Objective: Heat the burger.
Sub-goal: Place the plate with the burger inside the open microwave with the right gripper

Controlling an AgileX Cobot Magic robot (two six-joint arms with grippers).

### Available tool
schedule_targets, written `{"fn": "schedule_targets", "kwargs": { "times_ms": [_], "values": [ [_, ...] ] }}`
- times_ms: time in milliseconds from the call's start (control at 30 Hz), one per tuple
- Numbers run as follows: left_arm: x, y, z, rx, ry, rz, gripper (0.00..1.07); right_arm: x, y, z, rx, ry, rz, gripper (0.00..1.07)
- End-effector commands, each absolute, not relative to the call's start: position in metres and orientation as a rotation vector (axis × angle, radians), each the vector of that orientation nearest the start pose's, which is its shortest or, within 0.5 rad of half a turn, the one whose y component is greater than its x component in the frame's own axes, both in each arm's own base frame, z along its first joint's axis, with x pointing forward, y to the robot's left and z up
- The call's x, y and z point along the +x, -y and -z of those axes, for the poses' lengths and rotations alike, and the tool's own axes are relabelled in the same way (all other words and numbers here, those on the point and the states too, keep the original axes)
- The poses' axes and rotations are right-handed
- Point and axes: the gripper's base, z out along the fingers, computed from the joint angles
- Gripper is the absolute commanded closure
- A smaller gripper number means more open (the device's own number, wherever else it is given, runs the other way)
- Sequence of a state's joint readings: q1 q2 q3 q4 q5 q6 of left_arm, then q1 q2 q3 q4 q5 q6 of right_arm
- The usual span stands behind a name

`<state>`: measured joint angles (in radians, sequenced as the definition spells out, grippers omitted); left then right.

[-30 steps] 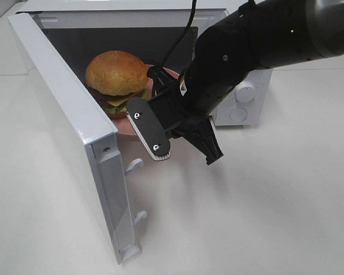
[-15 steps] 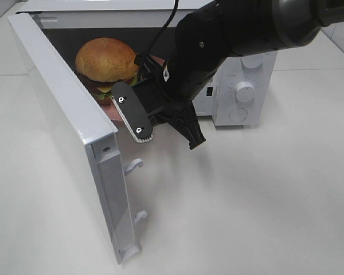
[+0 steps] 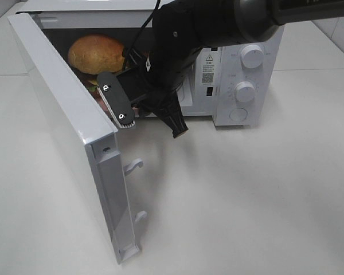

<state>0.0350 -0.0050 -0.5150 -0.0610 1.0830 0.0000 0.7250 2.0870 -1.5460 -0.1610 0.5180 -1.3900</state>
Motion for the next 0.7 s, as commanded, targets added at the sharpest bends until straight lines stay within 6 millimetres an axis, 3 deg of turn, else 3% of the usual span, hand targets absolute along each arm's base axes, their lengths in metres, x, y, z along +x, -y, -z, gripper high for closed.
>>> {"fn": "schedule_targets", "kwargs": {
  "times_ms": [33, 700],
  "values": [
    [-0.010, 0.005, -0.281, -0.031, -2.017, 0.053, 0.04, 0.358, -0.305, -0.199, -2.230, -1.106, 0.436, 1.07],
    [-0.010, 0.005, -0.281, -0.031, -2.017, 0.053, 0.04, 0.402, -0.299, -0.196, -2.140, -1.216, 0.452, 1.07]
  ]
}}
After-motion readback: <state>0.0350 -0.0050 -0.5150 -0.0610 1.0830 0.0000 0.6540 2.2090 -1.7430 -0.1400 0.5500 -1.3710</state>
